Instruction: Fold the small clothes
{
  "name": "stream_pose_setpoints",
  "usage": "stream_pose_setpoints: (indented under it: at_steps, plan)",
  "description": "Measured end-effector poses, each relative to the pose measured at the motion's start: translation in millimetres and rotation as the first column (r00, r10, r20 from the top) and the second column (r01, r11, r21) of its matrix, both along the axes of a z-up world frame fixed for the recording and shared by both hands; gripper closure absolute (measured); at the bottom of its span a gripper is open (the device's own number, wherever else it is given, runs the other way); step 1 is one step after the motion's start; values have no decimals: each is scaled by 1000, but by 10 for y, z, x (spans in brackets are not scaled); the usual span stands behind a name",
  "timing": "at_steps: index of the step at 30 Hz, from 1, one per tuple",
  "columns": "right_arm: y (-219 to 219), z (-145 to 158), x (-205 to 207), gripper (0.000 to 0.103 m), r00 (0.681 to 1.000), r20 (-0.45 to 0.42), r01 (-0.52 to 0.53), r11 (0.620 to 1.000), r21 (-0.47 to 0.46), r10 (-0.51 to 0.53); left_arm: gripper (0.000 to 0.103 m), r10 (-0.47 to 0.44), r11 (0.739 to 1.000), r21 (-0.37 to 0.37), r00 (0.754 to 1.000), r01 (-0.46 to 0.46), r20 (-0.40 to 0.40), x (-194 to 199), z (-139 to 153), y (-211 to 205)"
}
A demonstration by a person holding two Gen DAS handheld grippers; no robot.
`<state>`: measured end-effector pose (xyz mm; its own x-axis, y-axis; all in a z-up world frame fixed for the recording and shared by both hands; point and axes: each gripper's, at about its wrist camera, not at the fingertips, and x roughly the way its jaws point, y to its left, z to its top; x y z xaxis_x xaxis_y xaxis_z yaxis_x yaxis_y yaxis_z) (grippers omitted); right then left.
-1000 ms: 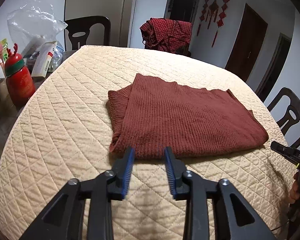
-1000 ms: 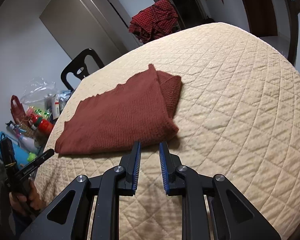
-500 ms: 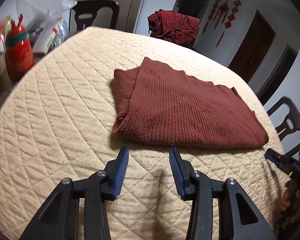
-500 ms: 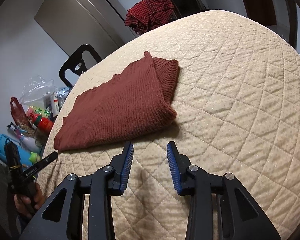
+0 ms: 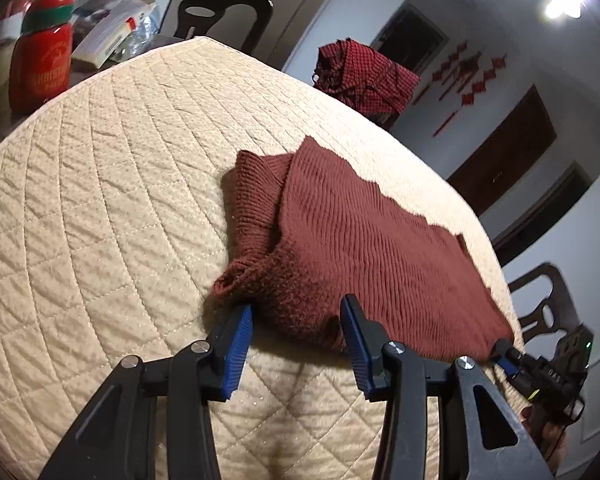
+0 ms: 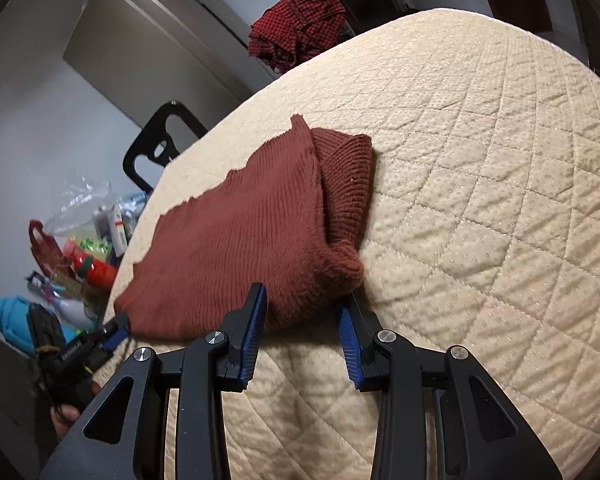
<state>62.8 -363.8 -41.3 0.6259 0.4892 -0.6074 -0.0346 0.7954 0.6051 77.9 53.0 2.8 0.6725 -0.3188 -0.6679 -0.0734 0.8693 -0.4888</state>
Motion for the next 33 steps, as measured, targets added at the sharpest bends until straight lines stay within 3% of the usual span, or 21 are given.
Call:
stream_pose_setpoints:
  at_steps: [9, 16, 18, 19, 22, 33]
  plan:
    - [-37, -34, 3, 67, 999, -4, 38, 996, 79, -38, 56, 146, 978, -146, 989, -147, -14, -168, -102, 197]
    - [-21, -31, 79, 67, 999, -3, 42, 995, 88, -42, 57, 156, 974, -166, 988, -154, -1, -46, -111, 156]
    - [-29, -26, 100, 72, 999, -6, 50, 995, 83, -50, 62, 161, 975, -153, 987, -160, -1, -30, -106, 147]
    - [-30, -24, 108, 79, 999, -9, 53, 996, 78, -53, 74, 161, 977, -142, 987, -158, 4, -31, -101, 138]
    - [-22, -14, 111, 88, 999, -7, 50, 997, 63, -50, 87, 149, 981, -122, 989, -149, -10, -12, -110, 119]
    - [-74, 222, -211, 91, 999, 24, 28, 998, 49, -30, 91, 63, 996, -68, 998, -61, 24, -323, 159, 131]
